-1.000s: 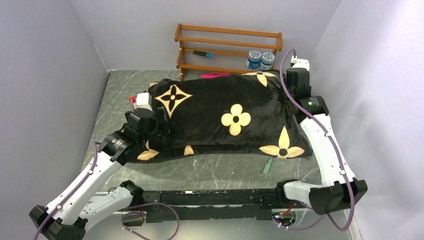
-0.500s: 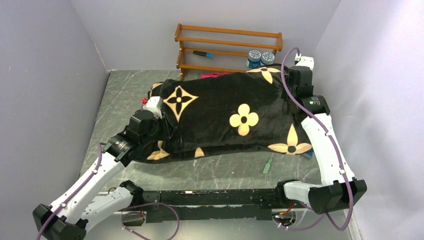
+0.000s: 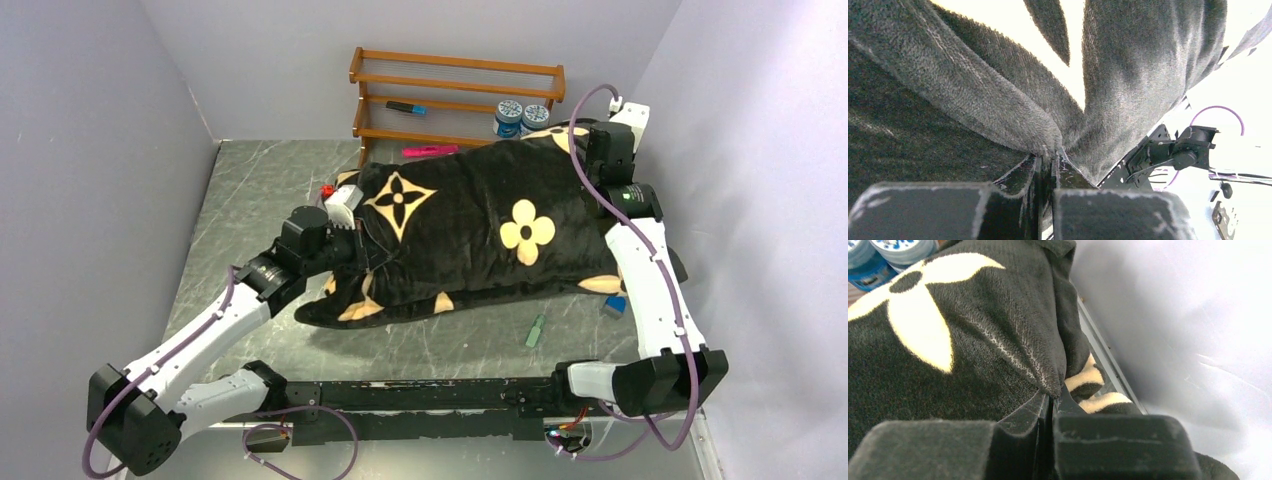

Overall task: Remove the pillowcase from the pillow
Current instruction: Remove the pillow from the pillowcase.

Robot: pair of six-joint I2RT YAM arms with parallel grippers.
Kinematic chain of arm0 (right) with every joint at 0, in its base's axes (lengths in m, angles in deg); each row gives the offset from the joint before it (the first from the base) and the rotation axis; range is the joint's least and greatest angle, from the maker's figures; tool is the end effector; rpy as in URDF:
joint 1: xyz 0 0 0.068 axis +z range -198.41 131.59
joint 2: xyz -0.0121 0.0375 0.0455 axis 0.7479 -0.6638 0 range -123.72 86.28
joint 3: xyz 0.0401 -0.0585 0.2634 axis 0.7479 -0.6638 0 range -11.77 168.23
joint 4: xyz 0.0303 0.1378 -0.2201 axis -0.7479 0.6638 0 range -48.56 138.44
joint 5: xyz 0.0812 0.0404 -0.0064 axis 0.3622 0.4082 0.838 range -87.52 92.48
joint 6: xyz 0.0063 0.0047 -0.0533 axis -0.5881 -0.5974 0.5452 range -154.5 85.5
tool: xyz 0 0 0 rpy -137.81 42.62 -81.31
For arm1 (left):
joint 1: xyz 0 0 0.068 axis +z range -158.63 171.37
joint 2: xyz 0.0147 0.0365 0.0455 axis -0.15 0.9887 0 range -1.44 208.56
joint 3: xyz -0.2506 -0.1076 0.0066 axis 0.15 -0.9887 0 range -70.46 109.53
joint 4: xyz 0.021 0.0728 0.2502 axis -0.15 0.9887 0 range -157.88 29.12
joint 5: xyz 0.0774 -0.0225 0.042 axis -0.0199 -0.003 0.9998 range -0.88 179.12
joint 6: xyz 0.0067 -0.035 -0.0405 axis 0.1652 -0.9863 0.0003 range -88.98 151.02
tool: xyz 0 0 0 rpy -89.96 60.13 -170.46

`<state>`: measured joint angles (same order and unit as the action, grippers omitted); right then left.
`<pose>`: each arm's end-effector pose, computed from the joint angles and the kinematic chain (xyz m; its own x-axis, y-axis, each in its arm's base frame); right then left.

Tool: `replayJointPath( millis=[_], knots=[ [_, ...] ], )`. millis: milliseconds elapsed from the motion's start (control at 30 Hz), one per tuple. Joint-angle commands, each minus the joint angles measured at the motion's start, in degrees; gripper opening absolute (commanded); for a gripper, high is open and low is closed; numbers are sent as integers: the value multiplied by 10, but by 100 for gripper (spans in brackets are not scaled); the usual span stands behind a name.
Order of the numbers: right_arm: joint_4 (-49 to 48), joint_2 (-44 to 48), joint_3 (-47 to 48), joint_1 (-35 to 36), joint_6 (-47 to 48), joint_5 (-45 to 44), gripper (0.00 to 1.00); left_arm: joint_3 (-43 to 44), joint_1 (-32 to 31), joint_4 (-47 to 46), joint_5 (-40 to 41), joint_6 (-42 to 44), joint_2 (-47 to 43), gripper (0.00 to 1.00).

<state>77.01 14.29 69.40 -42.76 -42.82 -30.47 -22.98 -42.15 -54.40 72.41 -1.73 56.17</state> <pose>0.2643 0.0067 0.4167 -0.3796 0.0843 -0.9213 0.4619 0.8801 -0.1098 0.1856 -0.1351 0.3091 -0.6857 -0.1673 -0.7084 0.4491 0.6687 -0.5926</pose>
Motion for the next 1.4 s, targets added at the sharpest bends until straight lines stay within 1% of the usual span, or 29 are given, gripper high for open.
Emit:
replayJointPath(
  millis=[0, 67, 100, 167, 233, 300, 467, 500, 600, 667, 767, 900, 967, 1033, 1100, 1200, 1333, 1367],
  knots=[
    [-68, 2, 4, 5, -5, 24, 0, 4, -24, -113, -61, -46, 4, 14],
    [-56, 1, -5, 5, -9, 45, 0, -7, -24, -104, -47, -51, 1, 22],
    [-49, 2, -9, 5, -11, 52, 4, -10, -24, -96, -39, -52, -1, 27],
    [-31, 2, -11, 6, -14, 63, 15, -12, -24, -76, -20, -52, -8, 39],
    [-16, 4, -9, 6, -16, 72, 29, -8, -24, -48, 4, -46, -18, 46],
    [-4, 9, -6, 6, -14, 76, 39, 1, -24, -6, 37, -40, -30, 53],
    [22, 25, 7, 16, -12, 116, 53, 24, -24, 75, 152, -21, -64, 73],
    [26, 27, 7, 21, -14, 128, 55, 29, -23, 91, 164, -18, -73, 77],
    [29, 36, 5, 56, -30, 151, 61, 40, -23, 133, 238, -16, -85, 87],
    [30, 36, 2, 103, -43, 139, 64, 44, -22, 154, 263, -12, -89, 91],
    [32, 24, 3, 204, -64, 96, 69, 46, -20, 173, 284, -12, -94, 96],
    [27, -1, 6, 303, -96, 73, 74, 54, -17, 213, 332, -12, -102, 96],
    [21, -13, 9, 345, -110, 68, 76, 63, -17, 229, 369, 2, -111, 96],
    [19, -30, 16, 402, -123, 56, 78, 70, -17, 238, 381, 20, -119, 96],
    [20, -51, 28, 447, -132, 39, 80, 73, -18, 240, 376, 32, -124, 96],
    [22, -84, 48, 503, -138, 12, 82, 67, -17, 229, 343, 38, -132, 96],
    [30, -138, 84, 548, -133, -18, 86, 51, -17, 200, 295, 27, -140, 96],
    [31, -149, 92, 554, -131, -22, 89, 46, -17, 194, 284, 22, -140, 96]
  ],
)
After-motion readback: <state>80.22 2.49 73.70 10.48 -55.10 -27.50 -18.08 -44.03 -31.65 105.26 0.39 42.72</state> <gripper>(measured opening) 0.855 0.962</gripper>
